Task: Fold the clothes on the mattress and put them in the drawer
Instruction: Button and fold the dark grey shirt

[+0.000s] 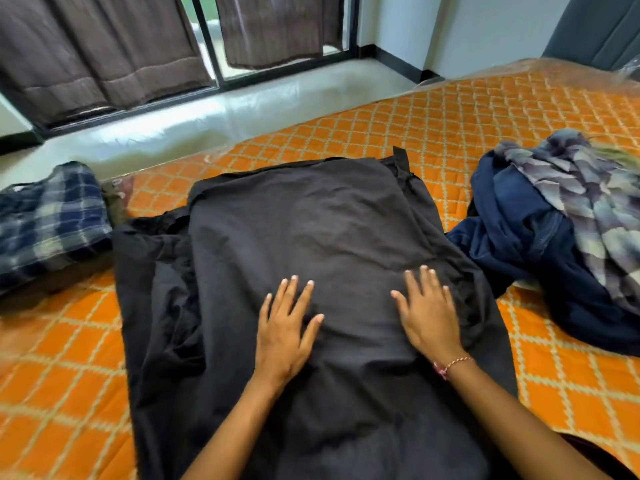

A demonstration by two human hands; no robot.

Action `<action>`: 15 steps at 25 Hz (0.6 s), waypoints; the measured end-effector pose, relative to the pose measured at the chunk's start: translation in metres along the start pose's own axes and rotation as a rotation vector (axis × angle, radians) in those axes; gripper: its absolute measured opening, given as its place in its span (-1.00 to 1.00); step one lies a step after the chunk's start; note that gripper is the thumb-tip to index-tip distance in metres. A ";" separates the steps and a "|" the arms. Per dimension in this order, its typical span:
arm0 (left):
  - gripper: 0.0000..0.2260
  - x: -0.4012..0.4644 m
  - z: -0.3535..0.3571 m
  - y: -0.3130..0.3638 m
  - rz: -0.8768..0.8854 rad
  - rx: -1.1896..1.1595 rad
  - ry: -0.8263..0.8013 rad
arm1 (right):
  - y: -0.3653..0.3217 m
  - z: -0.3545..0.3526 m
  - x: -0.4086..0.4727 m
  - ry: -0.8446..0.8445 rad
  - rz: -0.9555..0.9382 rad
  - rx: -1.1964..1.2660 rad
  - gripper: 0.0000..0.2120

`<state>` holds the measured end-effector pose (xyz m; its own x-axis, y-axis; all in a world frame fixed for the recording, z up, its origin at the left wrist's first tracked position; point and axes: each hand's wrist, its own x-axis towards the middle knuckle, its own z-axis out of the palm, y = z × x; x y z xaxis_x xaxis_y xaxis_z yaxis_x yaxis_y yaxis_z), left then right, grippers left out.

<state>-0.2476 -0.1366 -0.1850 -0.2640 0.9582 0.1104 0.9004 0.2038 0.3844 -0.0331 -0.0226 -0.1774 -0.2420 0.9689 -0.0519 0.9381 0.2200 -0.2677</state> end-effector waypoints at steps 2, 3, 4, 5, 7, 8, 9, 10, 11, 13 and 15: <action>-0.25 -0.042 -0.013 -0.020 -0.191 -0.082 0.057 | -0.034 0.017 -0.041 0.011 -0.130 0.020 -0.27; -0.15 -0.061 -0.015 -0.029 -0.251 -0.123 0.016 | -0.042 0.022 -0.057 -0.037 -0.147 0.005 -0.24; -0.08 -0.079 -0.015 -0.039 -0.281 -0.112 -0.036 | -0.043 0.026 -0.072 -0.088 -0.134 -0.022 -0.21; -0.04 -0.089 -0.016 -0.046 -0.294 -0.056 -0.042 | -0.040 0.029 -0.078 -0.097 -0.106 -0.043 -0.19; -0.06 -0.092 -0.019 -0.055 -0.320 0.055 -0.037 | -0.026 0.030 -0.087 -0.055 -0.069 -0.063 -0.19; -0.13 -0.091 -0.022 -0.055 -0.337 0.069 -0.036 | -0.019 0.027 -0.094 -0.031 -0.056 -0.085 -0.20; -0.20 -0.092 -0.022 -0.055 -0.348 0.093 -0.032 | -0.013 0.026 -0.104 0.002 -0.025 -0.085 -0.20; -0.25 -0.096 -0.021 -0.058 -0.353 0.119 -0.017 | -0.008 0.027 -0.115 0.015 0.049 -0.047 -0.19; -0.27 -0.103 -0.021 -0.061 -0.351 0.141 0.006 | -0.004 0.029 -0.129 0.021 0.150 0.004 -0.16; -0.27 -0.116 -0.023 -0.068 -0.355 0.187 0.033 | 0.001 0.035 -0.148 0.022 0.328 0.101 -0.12; -0.31 -0.122 -0.027 -0.068 -0.384 0.191 -0.011 | 0.002 0.031 -0.150 0.032 0.436 0.201 -0.17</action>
<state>-0.2861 -0.2734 -0.2000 -0.5895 0.8076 -0.0179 0.7859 0.5784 0.2187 -0.0025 -0.1715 -0.1994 0.1743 0.9696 -0.1719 0.8830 -0.2311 -0.4085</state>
